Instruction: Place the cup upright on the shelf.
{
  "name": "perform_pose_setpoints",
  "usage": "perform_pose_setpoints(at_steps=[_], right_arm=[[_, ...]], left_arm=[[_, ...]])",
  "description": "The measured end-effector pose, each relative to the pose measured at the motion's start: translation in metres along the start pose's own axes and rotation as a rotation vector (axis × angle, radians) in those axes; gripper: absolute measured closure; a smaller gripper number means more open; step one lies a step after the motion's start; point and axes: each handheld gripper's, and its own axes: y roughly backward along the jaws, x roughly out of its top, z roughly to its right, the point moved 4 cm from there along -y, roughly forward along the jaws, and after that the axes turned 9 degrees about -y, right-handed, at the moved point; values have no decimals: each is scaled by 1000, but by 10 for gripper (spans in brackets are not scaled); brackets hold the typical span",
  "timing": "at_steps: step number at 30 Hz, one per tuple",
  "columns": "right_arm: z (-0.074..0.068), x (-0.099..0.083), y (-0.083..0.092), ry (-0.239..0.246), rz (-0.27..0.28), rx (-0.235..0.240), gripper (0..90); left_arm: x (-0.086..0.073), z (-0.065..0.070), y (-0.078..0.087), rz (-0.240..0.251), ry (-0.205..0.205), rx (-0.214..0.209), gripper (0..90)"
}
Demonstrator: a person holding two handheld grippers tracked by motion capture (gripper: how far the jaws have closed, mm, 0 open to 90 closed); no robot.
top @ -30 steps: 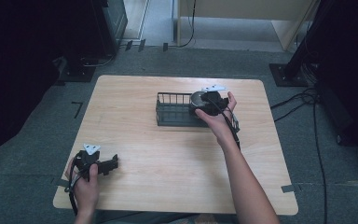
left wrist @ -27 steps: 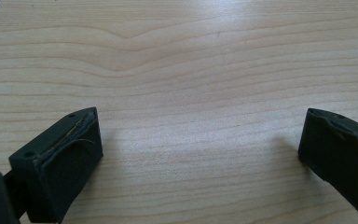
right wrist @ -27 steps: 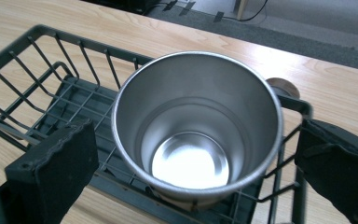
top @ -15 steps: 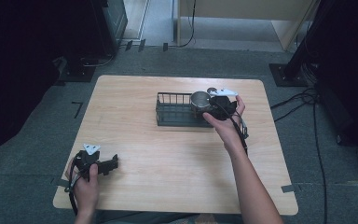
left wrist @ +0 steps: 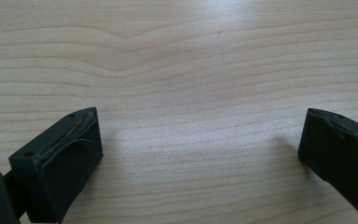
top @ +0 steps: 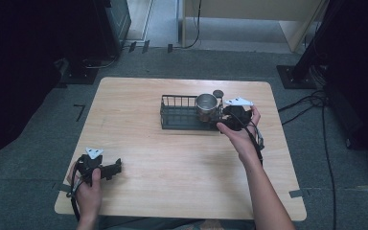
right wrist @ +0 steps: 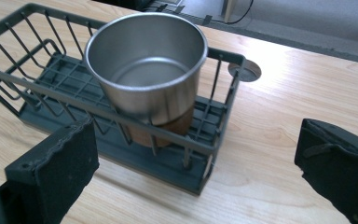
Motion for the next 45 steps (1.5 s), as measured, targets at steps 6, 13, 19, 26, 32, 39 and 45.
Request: perform_pose_setpoints(at_steps=[6, 13, 19, 26, 32, 39, 45], right_arm=[[9, -8, 6, -8, -1, -9, 0], [18, -19, 12, -24, -4, -16, 0], [26, -31, 15, -37, -9, -27, 0], [37, -43, 20, -49, -10, -39, 0], [44, -56, 24, -66, -11, -47, 0], [54, -73, 30, -80, -11, -63, 0], [62, -84, 34, -95, -17, -75, 0]], left_arm=[[0, 0, 0, 0, 0, 0, 0], [0, 0, 0, 2, 1, 0, 0], [0, 0, 0, 2, 0, 0, 0], [0, 0, 0, 0, -2, 0, 0], [0, 0, 0, 0, -2, 0, 0], [0, 0, 0, 0, -2, 0, 0], [0, 0, 0, 0, -2, 0, 0]])
